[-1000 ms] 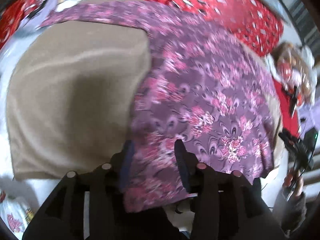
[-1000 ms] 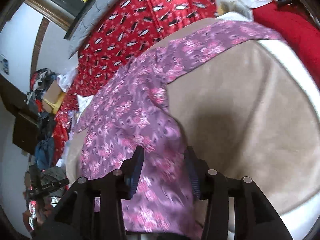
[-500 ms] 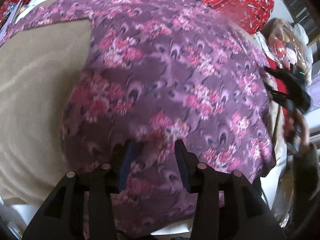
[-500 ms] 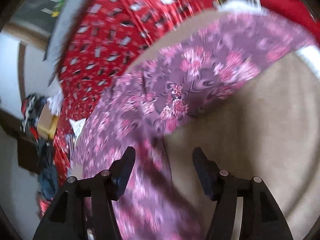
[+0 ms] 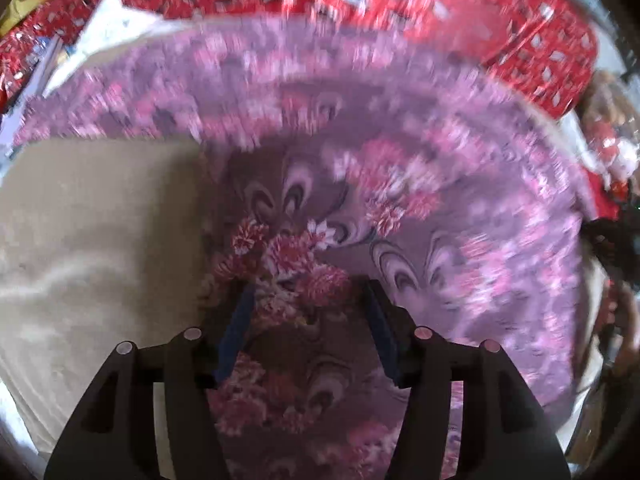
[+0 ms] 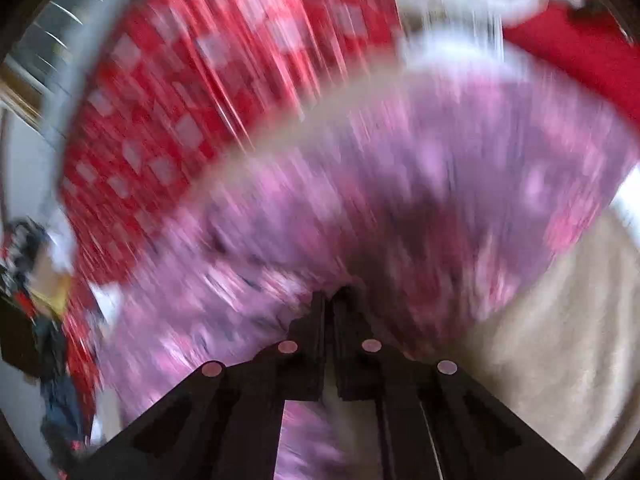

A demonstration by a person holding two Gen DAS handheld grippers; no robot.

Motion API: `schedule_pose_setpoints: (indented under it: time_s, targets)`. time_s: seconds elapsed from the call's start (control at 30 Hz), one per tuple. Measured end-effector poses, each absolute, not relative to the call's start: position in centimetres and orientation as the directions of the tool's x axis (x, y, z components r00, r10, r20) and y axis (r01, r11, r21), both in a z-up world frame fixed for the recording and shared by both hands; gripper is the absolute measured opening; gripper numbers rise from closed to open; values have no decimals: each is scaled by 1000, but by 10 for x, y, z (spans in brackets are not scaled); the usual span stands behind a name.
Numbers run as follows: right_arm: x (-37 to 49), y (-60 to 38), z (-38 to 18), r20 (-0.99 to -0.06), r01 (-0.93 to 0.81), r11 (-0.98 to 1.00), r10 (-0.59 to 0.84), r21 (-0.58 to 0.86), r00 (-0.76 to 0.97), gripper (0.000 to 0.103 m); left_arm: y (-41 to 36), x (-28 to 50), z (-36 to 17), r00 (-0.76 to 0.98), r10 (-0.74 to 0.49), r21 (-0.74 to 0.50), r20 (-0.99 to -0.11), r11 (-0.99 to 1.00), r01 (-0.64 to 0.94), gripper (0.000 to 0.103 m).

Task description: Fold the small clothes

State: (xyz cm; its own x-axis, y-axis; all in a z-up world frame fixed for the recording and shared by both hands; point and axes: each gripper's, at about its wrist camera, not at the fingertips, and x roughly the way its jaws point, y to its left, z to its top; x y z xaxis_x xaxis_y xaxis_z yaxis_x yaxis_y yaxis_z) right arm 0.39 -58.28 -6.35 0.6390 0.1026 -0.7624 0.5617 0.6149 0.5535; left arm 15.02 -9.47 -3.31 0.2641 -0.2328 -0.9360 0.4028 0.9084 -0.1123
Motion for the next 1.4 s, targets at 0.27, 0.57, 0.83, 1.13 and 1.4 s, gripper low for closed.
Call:
schedule_pose_setpoints:
  time_s: [0.27,0.57,0.83,1.13,1.4]
  targets:
    - [-80,-652,-16,-629,615,489,-162,619,761,42,-92,139,-35,289,-227,-85,-930,897,433,62]
    - [-177,-770,-99,-655,668,10,-188,744,732,53,-102,136,-39,302,-203,-66,-931,910,409,74]
    - [-134,-796,-115,-606,623,28,-196,782,771,74,-112,141,-37,287,-179,-61,-941,924,378,75]
    - [-137,-800,-3,-561,699,419,-417,579,715,9,-139,167,6,354,-282,-128,-892,908,400,75]
    - [-127,-822,-7,-671,812,384,-460,440,581,10,-172,198,-32,306,-226,-82,-925,905,418,75]
